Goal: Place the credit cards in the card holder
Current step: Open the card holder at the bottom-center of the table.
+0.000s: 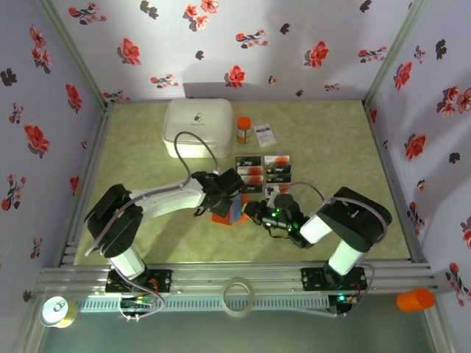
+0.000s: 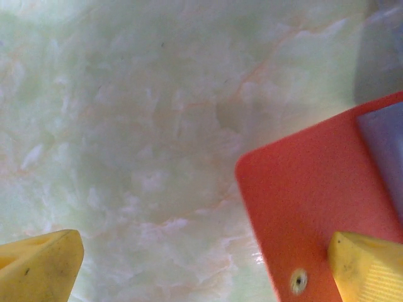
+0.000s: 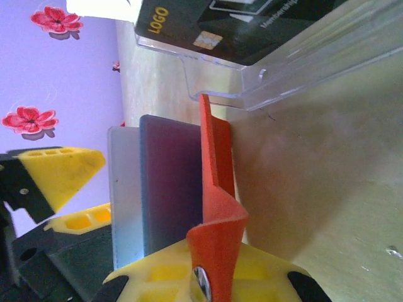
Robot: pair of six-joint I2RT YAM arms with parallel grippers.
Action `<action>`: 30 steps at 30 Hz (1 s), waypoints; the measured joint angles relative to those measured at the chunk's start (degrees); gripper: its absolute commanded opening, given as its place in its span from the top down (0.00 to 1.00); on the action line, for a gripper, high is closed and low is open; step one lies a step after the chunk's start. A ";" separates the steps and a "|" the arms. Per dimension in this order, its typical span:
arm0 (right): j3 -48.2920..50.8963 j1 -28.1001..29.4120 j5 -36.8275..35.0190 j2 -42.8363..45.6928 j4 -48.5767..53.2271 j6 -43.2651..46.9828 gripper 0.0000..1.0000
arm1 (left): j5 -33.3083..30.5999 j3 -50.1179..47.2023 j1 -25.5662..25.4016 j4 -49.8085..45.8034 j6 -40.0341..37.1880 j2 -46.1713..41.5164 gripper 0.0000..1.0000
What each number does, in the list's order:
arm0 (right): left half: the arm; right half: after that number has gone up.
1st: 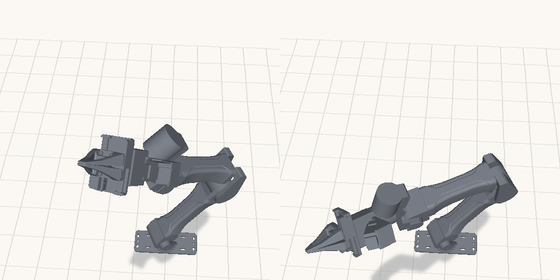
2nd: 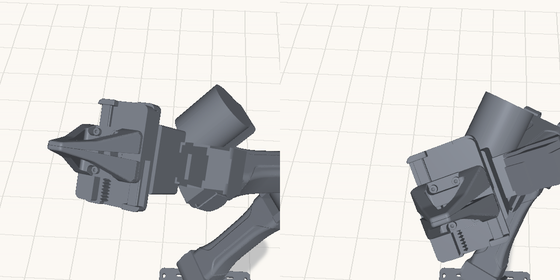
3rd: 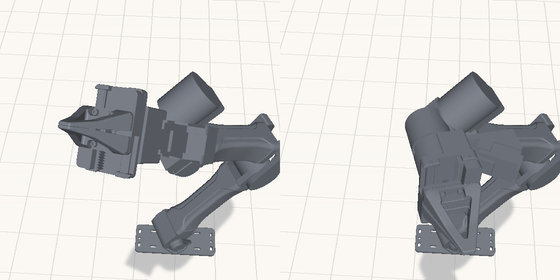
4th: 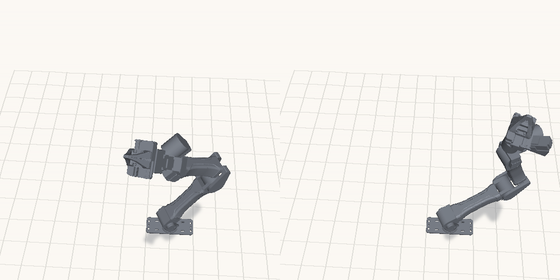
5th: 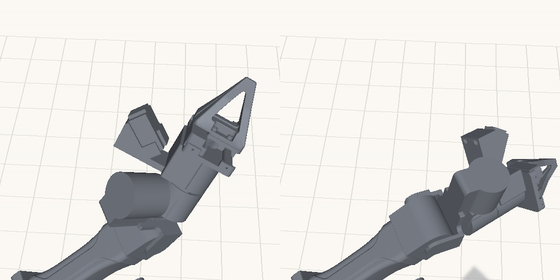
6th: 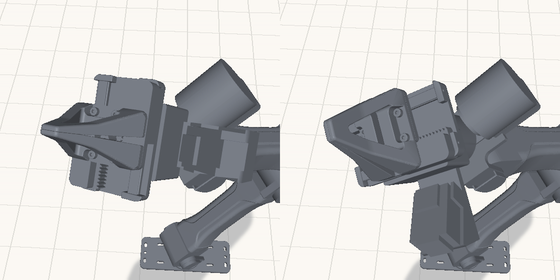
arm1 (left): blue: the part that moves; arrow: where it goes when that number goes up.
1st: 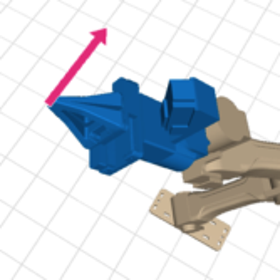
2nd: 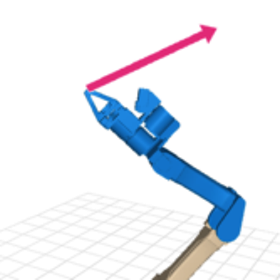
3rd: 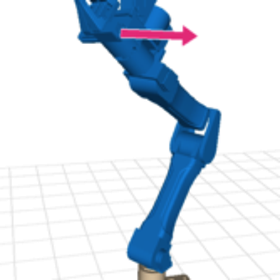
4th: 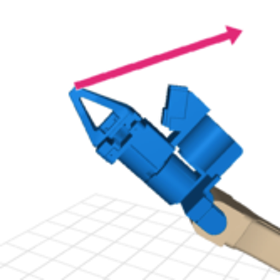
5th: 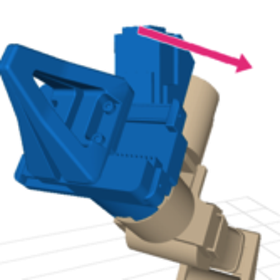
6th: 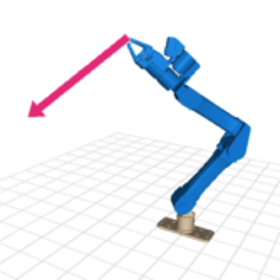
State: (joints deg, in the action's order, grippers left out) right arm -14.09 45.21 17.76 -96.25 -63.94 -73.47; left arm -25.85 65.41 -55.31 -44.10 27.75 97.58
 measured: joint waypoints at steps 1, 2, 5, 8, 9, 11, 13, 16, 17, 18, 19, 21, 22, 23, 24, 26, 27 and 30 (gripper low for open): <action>0.00 0.13 -0.04 -0.57 -0.50 0.00 1.00 | -0.42 1.25 -0.39 -0.74 -0.37 1.03 0.00; 0.00 0.24 -0.02 -1.16 -1.07 0.00 1.00 | -0.85 2.56 -0.83 -1.53 -0.76 2.19 0.00; 0.00 0.61 -0.02 -3.15 -3.28 -0.07 1.00 | -1.81 6.21 -2.01 -4.20 -1.60 5.57 0.00; 0.00 0.94 -0.04 -5.31 -5.73 -0.50 1.00 | -2.27 8.28 -2.75 -5.99 -2.08 7.61 0.00; 0.00 1.01 -0.04 -5.90 -6.38 -0.66 1.00 | -2.32 8.44 -2.89 -6.32 -2.25 7.85 0.00; 0.00 1.09 -0.04 -6.49 -7.45 -0.83 0.99 | -2.54 8.44 -2.95 -6.97 -2.40 7.91 0.00; 0.04 1.11 -0.04 -6.54 -8.26 -1.18 0.89 | -2.71 8.41 -2.93 -7.17 -2.47 7.91 0.00; 0.11 1.20 -0.22 -5.81 -7.58 -1.25 0.72 | -2.78 8.13 -2.93 -7.17 -2.45 7.91 0.00; 0.17 1.20 -0.42 -4.94 -6.71 -1.18 0.67 | -2.99 7.89 -2.93 -7.02 -2.45 7.91 0.00; 0.22 1.20 -0.68 -3.65 -5.53 -0.94 0.62 | -3.15 7.65 -2.93 -6.91 -2.47 7.91 0.00; 0.22 1.20 -1.01 -2.08 -3.89 -0.66 0.58 | -3.41 7.48 -2.93 -6.93 -2.47 7.91 0.00; 0.22 1.18 -1.53 1.60 -0.11 0.09 0.52 | -3.82 7.30 -2.93 -6.82 -2.47 7.89 0.00; 0.20 1.18 -1.75 3.58 2.01 0.57 0.51 | -4.11 7.17 -2.93 -6.60 -2.49 7.89 0.00; 0.22 1.18 -1.95 5.09 4.02 1.03 0.49 | -4.17 7.06 -2.93 -6.49 -2.51 7.89 0.00; 0.20 1.18 -2.23 7.13 6.47 1.55 0.49 | -4.20 6.88 -2.93 -6.25 -2.51 7.89 0.00; 0.20 1.16 -2.73 11.10 10.95 2.60 0.49 | -4.20 6.54 -2.93 -5.84 -2.64 7.87 0.00; 0.17 1.01 -3.04 13.51 13.70 3.23 0.49 | -4.20 6.45 -2.93 -5.75 -2.67 7.87 0.00; -0.15 0.55 -4.52 20.57 22.47 5.31 0.53 | -4.17 5.99 -2.93 -5.09 -2.64 7.69 0.00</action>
State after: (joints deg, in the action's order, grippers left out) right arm -14.24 45.76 13.23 -75.68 -41.47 -68.16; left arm -30.02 71.40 -58.24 -49.19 25.10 105.27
